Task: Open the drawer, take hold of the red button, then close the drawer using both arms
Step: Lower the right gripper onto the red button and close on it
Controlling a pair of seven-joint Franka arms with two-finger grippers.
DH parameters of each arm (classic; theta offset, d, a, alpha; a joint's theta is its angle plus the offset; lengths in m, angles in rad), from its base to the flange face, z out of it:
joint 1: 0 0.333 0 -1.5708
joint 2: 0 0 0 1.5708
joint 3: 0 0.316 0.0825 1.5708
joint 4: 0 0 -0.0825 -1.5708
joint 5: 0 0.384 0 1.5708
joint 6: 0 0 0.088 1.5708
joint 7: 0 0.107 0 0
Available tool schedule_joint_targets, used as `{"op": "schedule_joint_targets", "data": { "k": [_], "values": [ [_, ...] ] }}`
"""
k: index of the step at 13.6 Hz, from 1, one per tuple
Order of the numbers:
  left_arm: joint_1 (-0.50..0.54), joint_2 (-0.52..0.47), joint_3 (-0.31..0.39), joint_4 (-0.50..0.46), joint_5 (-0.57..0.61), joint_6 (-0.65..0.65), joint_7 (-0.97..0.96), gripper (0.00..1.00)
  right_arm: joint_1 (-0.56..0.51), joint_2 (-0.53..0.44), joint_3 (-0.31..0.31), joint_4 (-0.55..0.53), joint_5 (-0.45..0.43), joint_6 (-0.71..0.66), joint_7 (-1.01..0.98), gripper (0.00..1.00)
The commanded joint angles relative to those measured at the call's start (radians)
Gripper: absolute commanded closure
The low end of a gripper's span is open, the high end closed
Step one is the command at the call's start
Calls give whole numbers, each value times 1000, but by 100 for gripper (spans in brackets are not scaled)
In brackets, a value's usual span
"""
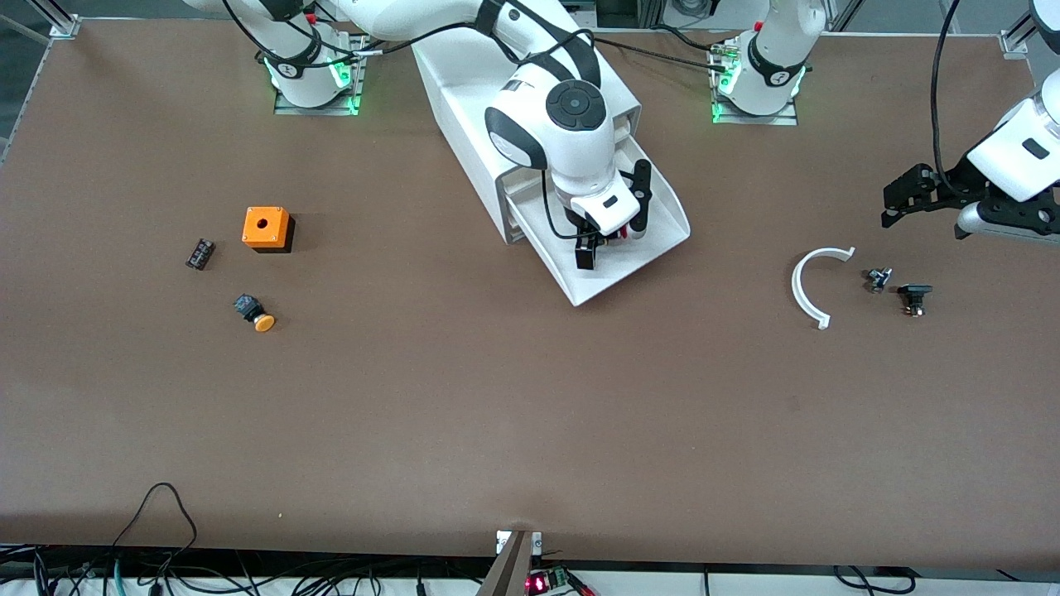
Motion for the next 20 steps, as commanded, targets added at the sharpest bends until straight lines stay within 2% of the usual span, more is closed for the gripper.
{"op": "schedule_joint_targets", "data": {
  "k": [1, 5, 9, 10, 13, 14, 16, 20],
  "values": [
    [-14, 4, 9, 14, 27, -4, -13, 0, 10, 17, -6, 32, -12, -26, -13, 0],
    [-14, 5, 9, 15, 27, -6, -13, 0, 27, 17, -6, 34, -15, -78, -13, 0],
    [-16, 5, 9, 17, 27, -6, -13, 0, 27, 28, -4, 37, -16, -64, -13, 0],
    [-16, 5, 9, 15, 27, -6, -13, 0, 27, 29, -4, 38, -18, -62, -14, 3],
    [-16, 5, 9, 17, 27, -6, -13, 0, 28, 26, 3, 37, -68, -84, -34, 32],
    [-16, 5, 9, 17, 27, -6, -13, 0, 28, 26, 12, 38, -99, -87, -34, 39],
    [-16, 5, 9, 17, 27, -6, -13, 0, 28, 26, 17, 38, -107, -78, -34, 53],
    [-16, 5, 9, 18, 27, -7, -13, 0, 35, 26, 19, 40, -107, -72, -34, 67]
  ]
}}
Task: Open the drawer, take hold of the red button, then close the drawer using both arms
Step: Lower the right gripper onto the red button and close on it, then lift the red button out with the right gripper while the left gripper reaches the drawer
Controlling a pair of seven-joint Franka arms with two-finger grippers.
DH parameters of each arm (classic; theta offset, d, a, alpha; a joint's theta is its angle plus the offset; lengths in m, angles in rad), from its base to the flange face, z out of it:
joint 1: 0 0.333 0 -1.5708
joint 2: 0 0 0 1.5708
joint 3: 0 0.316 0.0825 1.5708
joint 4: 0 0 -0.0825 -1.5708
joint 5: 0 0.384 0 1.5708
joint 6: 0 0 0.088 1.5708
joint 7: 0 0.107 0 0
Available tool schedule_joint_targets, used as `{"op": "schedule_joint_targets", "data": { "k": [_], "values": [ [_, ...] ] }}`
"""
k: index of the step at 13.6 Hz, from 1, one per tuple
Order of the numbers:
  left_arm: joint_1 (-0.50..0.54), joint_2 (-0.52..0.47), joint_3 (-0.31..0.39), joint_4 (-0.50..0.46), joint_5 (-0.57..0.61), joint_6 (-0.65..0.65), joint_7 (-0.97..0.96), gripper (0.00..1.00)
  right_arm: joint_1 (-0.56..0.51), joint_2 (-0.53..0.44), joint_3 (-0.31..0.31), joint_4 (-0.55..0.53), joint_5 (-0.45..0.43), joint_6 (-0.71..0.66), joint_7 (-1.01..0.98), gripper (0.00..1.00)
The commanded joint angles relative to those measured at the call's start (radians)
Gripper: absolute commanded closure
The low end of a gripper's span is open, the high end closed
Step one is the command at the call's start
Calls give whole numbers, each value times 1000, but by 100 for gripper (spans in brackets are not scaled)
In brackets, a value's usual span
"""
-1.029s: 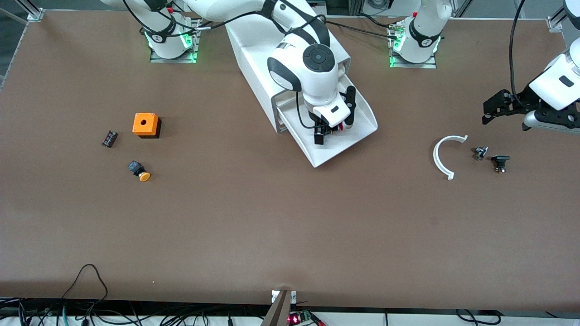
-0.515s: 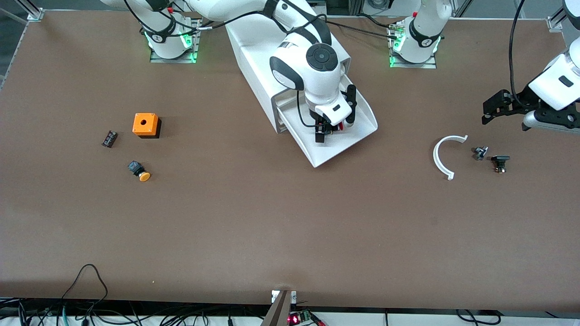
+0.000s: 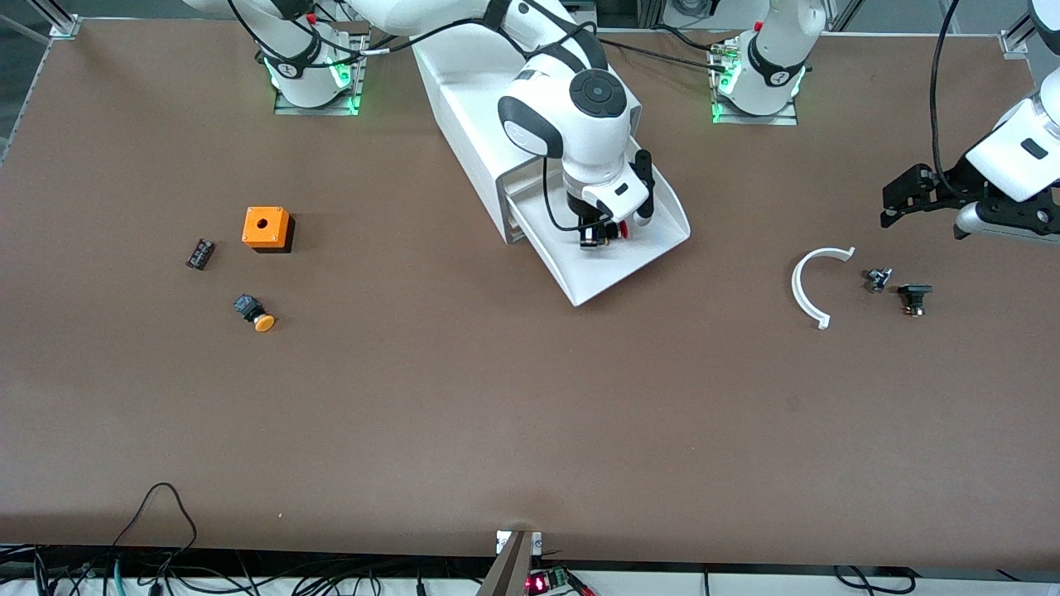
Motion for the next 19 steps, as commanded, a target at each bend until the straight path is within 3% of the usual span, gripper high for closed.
{"op": "schedule_joint_targets", "data": {
  "k": [1, 5, 7, 11, 14, 19],
  "values": [
    [-14, 5, 9, 17, 27, -7, -13, 0, 3, 19, 9, 36, -19, -9, -11, 70],
    [-14, 5, 9, 18, 27, -7, -13, 0, 4, 18, 10, 36, -19, 7, -3, 87],
    [-14, 6, 9, 20, 27, -7, -14, 0, 4, 10, 10, 38, -19, 2, 4, 90],
    [-17, 19, 0, 23, 24, -4, -23, 0, -6, -46, 26, 38, -19, 5, 64, 90],
    [-37, 68, -15, -12, 10, 64, -155, 0, -42, -103, 26, 38, -14, -1, 86, 90],
    [-46, 92, -194, -207, 11, 303, -563, 0, -141, -172, 15, 27, -11, -36, 159, 90]
  ]
}}
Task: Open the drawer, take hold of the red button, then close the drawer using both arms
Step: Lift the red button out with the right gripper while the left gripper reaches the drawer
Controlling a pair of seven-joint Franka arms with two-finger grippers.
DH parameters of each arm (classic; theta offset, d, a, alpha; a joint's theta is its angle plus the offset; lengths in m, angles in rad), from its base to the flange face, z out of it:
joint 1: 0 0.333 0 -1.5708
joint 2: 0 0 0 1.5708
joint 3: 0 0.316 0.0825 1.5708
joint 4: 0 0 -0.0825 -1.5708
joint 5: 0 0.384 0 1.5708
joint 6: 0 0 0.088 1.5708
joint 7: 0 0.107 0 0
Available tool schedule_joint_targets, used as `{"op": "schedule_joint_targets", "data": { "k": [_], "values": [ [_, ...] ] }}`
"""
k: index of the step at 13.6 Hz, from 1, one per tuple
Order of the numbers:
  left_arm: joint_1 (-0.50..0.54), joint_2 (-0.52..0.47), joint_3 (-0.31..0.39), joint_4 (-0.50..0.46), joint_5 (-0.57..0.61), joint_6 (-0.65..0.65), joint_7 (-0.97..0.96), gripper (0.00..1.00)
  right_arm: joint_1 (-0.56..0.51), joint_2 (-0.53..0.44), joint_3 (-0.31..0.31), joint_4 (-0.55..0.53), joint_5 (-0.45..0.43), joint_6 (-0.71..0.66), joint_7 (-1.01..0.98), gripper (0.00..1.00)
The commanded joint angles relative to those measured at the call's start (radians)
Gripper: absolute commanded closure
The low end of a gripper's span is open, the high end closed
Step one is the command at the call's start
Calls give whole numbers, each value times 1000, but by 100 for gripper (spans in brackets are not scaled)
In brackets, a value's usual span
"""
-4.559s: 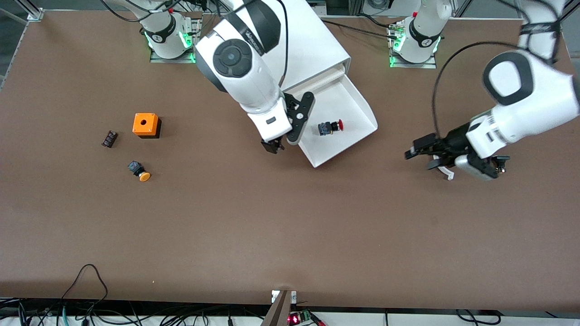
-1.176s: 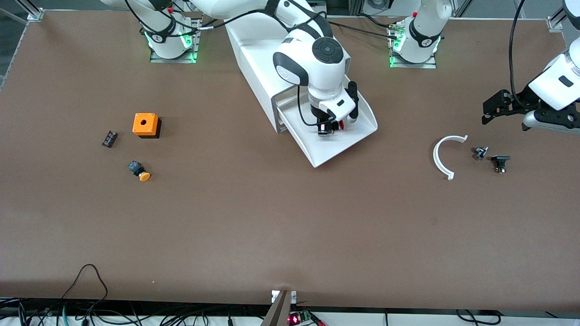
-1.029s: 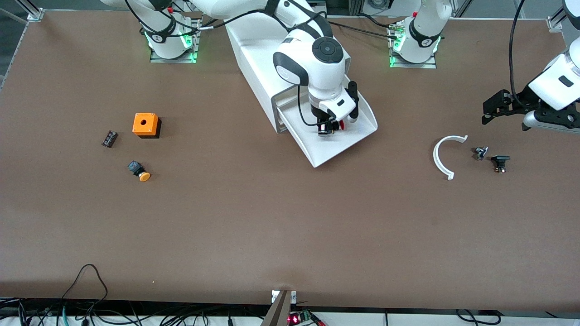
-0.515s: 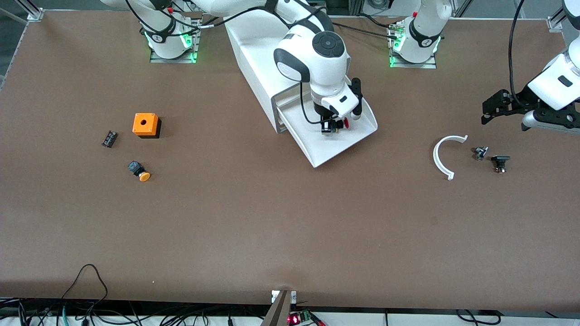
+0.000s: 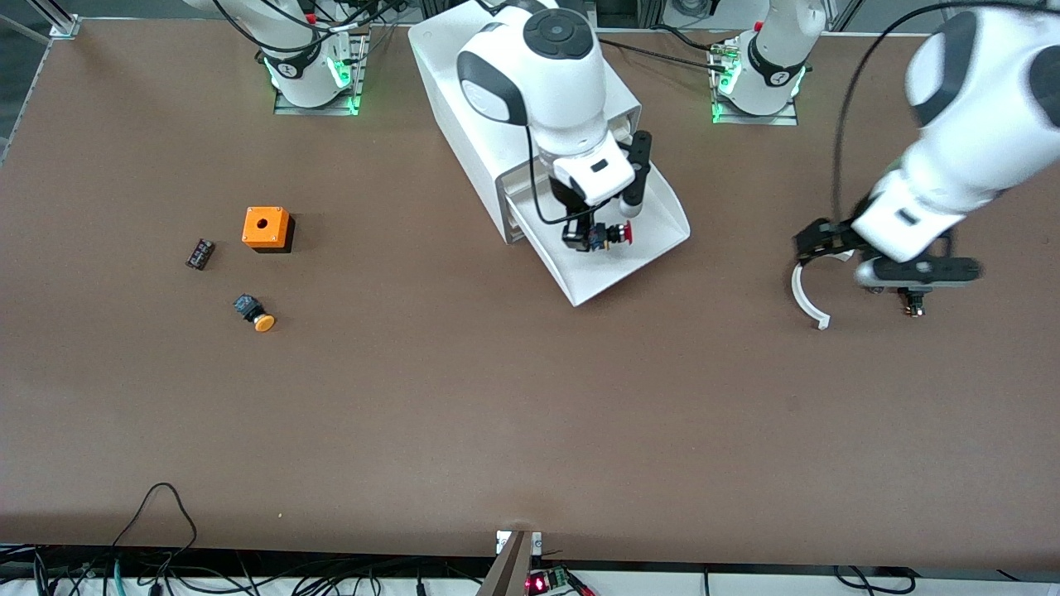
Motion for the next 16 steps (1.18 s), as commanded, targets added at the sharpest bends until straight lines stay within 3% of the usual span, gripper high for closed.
{"op": "schedule_joint_targets", "data": {
  "k": [1, 5, 8, 11, 13, 16],
  "values": [
    [-14, 5, -63, -106, 13, 139, -191, 0, -67, -43, 0, -26, -11, -16, 85, 90],
    [-61, 76, -120, -264, 25, 447, -438, 0, -121, -83, -60, -73, -6, -10, 330, 90],
    [-89, 161, -123, -270, 27, 538, -542, 0, -206, -123, -69, -159, -5, -13, 367, 90],
    [-130, 189, -123, -281, 27, 576, -627, 0, -291, -151, -70, -260, 4, -13, 460, 90],
    [-158, 188, -129, -316, 27, 576, -675, 0, -346, -157, -70, -300, 76, -14, 497, 90],
    [-158, 176, -192, -350, 13, 576, -742, 0, -430, -175, -72, -406, 86, -10, 514, 90]
  ]
}}
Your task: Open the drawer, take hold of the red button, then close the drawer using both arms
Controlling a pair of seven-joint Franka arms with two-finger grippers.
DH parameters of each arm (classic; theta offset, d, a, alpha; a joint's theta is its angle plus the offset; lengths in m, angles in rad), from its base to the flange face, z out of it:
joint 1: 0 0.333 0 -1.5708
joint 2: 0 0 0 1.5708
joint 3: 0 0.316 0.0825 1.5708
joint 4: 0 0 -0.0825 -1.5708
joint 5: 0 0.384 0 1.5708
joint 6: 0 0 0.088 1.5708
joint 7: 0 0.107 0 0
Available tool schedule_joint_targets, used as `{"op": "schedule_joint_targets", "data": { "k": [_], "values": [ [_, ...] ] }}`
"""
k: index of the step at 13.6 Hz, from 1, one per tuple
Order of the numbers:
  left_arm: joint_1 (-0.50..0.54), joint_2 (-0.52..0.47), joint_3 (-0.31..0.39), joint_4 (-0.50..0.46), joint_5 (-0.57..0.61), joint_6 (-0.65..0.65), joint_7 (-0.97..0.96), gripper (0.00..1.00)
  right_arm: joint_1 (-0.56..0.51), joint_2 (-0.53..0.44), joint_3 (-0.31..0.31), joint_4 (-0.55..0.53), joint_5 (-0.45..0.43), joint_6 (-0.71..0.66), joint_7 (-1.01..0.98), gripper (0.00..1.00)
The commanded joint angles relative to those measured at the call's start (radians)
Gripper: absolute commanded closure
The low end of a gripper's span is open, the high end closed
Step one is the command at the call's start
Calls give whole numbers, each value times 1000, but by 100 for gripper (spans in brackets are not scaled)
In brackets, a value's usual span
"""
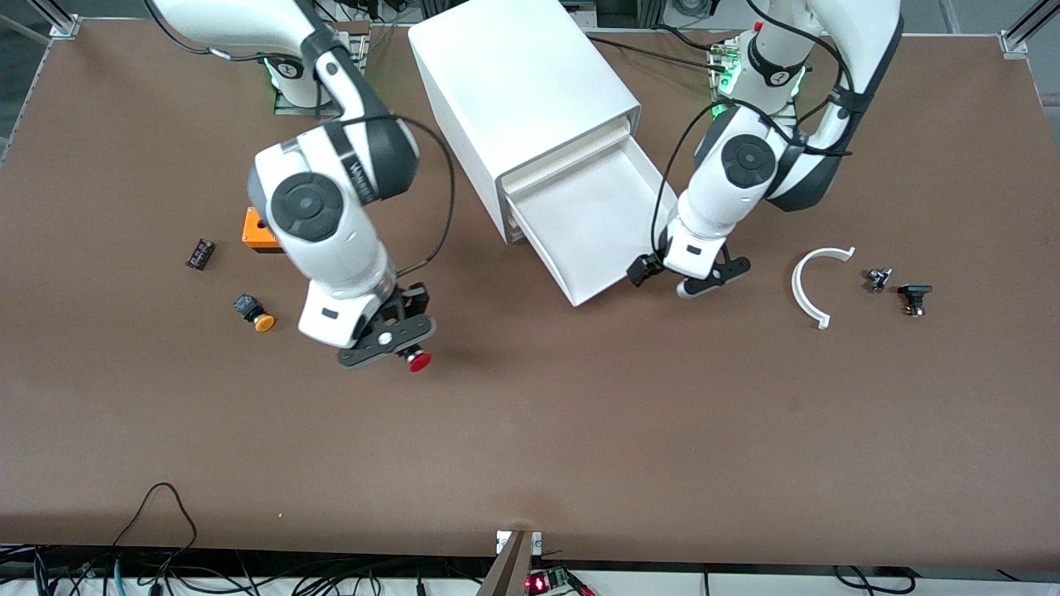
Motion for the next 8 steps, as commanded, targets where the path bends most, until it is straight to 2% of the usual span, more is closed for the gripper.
{"op": "schedule_joint_targets", "data": {
  "k": [1, 3, 5, 8],
  "values": [
    [-2, -29, -74, -43, 13, 9, -110, 0, -74, -69, 8, -177, 20, 31, 56, 90],
    [-2, -30, -120, -46, 13, 7, -193, 0, -114, -85, 1, -278, 21, 138, 61, 90],
    [-4, -32, -151, -63, 13, 6, -204, 0, -117, -89, -1, -317, 23, 153, 105, 90],
    [-2, -49, -237, -86, 13, -25, -194, 0, -125, -90, -4, -372, 23, 171, 172, 90]
  ]
}}
